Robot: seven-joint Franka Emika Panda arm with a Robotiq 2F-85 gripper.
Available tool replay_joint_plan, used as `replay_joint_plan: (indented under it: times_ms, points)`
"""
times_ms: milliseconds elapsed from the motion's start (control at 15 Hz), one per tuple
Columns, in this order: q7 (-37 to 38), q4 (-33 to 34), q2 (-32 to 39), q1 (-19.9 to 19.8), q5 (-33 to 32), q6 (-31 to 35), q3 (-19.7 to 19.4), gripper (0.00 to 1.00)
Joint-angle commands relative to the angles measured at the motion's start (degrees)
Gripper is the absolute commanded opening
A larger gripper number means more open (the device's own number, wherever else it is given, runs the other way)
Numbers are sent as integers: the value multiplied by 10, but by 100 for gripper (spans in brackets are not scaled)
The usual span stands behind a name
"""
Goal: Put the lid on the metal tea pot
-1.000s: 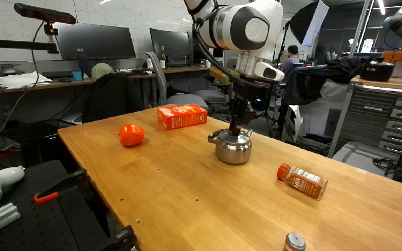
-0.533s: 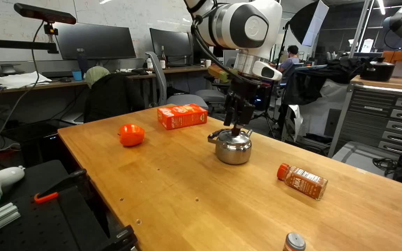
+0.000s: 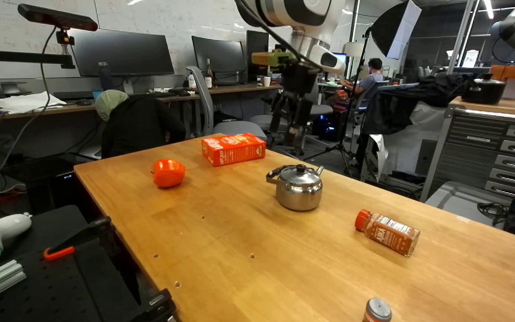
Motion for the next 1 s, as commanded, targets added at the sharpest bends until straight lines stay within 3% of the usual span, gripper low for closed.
replay_joint_plan:
  times_ms: [0,400,933]
  points:
    - [-9,-25,-62,20,-45,-42,0,100]
    - [-47,-70,-139,44,-159,-39,16,100]
    - [-180,-195,-274,31,-120,53,41,100]
